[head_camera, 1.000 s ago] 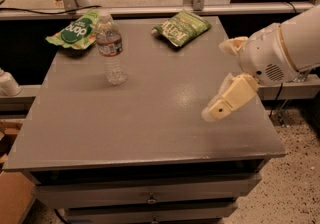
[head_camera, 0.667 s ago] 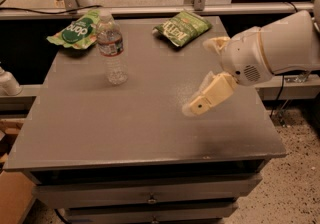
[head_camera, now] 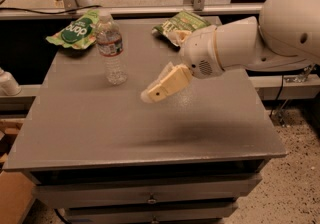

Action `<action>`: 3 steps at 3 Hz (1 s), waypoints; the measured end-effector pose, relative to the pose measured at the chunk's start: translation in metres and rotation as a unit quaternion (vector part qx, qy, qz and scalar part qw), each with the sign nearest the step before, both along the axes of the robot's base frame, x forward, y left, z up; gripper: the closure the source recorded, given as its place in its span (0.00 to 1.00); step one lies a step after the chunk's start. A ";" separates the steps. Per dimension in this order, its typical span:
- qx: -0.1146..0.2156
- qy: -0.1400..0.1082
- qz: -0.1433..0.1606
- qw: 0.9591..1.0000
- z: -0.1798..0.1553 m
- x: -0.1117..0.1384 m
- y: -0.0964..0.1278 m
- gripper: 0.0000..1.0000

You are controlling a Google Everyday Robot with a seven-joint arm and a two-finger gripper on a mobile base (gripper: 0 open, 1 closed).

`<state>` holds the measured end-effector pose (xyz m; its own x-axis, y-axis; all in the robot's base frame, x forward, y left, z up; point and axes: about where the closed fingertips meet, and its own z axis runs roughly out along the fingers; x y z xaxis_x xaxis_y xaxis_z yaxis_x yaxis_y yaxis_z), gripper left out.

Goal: Pick water bottle

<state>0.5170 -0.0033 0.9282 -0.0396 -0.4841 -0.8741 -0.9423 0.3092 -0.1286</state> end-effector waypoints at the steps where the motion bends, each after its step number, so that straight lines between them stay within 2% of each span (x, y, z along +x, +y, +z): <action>1: 0.030 -0.011 0.002 0.999 -0.005 0.017 0.037 0.00; 2: 0.030 -0.011 0.002 0.999 -0.005 0.017 0.037 0.00; 3: 0.056 -0.014 -0.008 0.998 -0.013 0.018 0.039 0.00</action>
Offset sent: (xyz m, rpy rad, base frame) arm 0.0132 0.0324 -0.0058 0.0506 -0.0127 0.0112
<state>0.5354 0.0357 0.9148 -0.0216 -0.3825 -0.9237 -0.9336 0.3383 -0.1183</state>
